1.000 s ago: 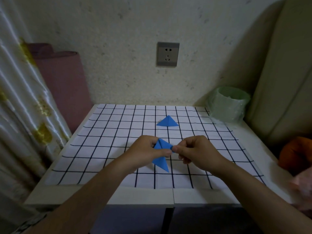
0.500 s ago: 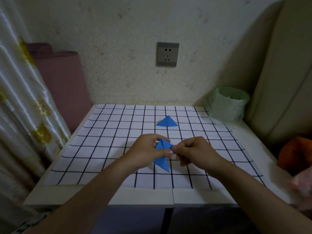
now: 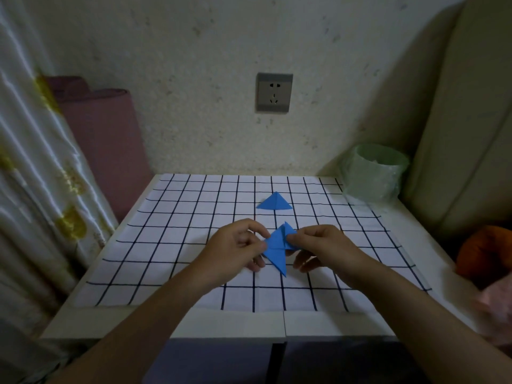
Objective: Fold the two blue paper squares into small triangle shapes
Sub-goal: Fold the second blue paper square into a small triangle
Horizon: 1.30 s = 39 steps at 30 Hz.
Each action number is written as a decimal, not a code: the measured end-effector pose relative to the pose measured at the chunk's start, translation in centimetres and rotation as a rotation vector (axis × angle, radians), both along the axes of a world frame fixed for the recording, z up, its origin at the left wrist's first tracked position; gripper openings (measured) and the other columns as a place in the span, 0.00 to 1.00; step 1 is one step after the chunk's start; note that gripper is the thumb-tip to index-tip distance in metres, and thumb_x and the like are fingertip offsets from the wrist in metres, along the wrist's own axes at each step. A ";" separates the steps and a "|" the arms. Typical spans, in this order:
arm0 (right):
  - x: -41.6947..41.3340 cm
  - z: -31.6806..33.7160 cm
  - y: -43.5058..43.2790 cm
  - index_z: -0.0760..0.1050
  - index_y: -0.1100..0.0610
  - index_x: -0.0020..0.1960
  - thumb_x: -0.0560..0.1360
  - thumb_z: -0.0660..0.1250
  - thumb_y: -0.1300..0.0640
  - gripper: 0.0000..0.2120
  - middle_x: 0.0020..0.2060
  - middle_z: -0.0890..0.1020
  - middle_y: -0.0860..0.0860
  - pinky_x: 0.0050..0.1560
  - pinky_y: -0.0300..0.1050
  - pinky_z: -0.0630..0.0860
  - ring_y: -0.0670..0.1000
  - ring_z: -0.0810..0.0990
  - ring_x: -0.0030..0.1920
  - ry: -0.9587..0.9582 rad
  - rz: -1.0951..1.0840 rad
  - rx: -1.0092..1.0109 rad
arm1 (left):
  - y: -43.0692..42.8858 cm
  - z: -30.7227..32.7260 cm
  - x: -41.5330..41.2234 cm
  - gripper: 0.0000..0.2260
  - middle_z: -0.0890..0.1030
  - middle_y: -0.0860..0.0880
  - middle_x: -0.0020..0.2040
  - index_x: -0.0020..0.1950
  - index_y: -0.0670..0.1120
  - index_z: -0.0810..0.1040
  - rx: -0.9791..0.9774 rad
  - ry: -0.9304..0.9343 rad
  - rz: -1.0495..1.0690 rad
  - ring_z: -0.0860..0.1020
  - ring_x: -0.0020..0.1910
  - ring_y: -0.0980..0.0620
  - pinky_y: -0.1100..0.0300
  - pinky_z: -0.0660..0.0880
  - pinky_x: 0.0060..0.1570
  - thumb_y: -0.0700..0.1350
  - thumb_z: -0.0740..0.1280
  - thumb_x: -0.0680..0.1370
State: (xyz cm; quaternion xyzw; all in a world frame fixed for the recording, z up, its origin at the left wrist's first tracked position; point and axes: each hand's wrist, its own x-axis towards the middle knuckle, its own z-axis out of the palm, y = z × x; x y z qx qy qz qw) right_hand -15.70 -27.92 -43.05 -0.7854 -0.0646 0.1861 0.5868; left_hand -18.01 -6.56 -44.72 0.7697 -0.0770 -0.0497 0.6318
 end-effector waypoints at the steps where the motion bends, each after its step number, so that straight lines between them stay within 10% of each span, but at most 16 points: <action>1: 0.0 0.0 0.0 0.84 0.55 0.50 0.77 0.68 0.52 0.09 0.43 0.86 0.52 0.42 0.44 0.80 0.51 0.83 0.37 0.016 0.017 0.023 | 0.0 0.0 0.0 0.07 0.83 0.46 0.38 0.48 0.48 0.81 0.007 -0.009 -0.007 0.84 0.39 0.46 0.57 0.81 0.39 0.37 0.68 0.78; 14: 0.1 0.2 -0.4 0.85 0.56 0.47 0.75 0.71 0.52 0.08 0.40 0.86 0.52 0.40 0.41 0.78 0.49 0.81 0.36 0.089 0.029 0.050 | -0.5 -0.9 0.2 0.11 0.82 0.61 0.47 0.47 0.58 0.83 0.317 -0.344 0.009 0.81 0.50 0.58 0.61 0.81 0.44 0.43 0.78 0.70; 26: 0.1 0.0 -0.4 0.84 0.53 0.48 0.76 0.69 0.49 0.09 0.43 0.86 0.51 0.37 0.37 0.78 0.47 0.82 0.37 -0.019 0.107 -0.018 | -1.8 0.5 0.1 0.13 0.86 0.49 0.40 0.55 0.50 0.78 -0.028 0.204 0.123 0.85 0.37 0.50 0.64 0.78 0.32 0.42 0.75 0.73; 39: 0.5 -0.3 -0.5 0.84 0.57 0.45 0.73 0.73 0.51 0.08 0.40 0.86 0.54 0.40 0.41 0.79 0.49 0.83 0.36 0.077 0.080 -0.048 | -1.4 0.5 0.0 0.05 0.86 0.47 0.41 0.49 0.46 0.84 -0.021 0.148 0.031 0.86 0.40 0.49 0.62 0.80 0.38 0.43 0.74 0.74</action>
